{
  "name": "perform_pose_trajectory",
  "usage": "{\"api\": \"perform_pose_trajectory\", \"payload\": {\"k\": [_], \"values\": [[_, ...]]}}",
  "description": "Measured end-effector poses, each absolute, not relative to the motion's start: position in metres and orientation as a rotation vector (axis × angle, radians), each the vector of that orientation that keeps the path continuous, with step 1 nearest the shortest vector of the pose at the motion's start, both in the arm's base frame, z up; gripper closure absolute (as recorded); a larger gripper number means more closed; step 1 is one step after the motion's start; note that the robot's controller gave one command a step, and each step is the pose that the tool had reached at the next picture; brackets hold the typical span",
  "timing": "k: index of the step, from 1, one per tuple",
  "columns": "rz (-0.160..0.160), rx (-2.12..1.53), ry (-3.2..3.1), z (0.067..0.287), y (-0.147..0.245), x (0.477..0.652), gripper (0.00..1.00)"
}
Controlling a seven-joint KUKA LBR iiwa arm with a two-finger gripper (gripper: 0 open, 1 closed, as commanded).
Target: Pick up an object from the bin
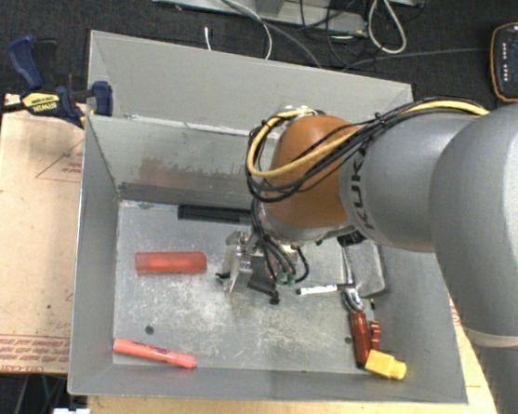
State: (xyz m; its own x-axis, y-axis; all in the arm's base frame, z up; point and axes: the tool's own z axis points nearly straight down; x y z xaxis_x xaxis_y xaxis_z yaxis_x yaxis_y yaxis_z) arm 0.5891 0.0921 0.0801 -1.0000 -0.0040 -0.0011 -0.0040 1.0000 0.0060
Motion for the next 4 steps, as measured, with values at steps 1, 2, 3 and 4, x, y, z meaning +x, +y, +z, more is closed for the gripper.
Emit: {"api": "perform_pose_trajectory", "payload": {"k": [1, 2, 3, 4], "values": [[0.011, -0.005, 3.140, 0.108, 0.092, 0.589, 1.00], [0.012, -0.004, 3.138, 0.120, 0.092, 0.590, 1.00], [0.013, -0.003, 3.138, 0.136, 0.092, 0.590, 1.00], [0.014, -0.001, 3.137, 0.155, 0.093, 0.590, 1.00]]}}
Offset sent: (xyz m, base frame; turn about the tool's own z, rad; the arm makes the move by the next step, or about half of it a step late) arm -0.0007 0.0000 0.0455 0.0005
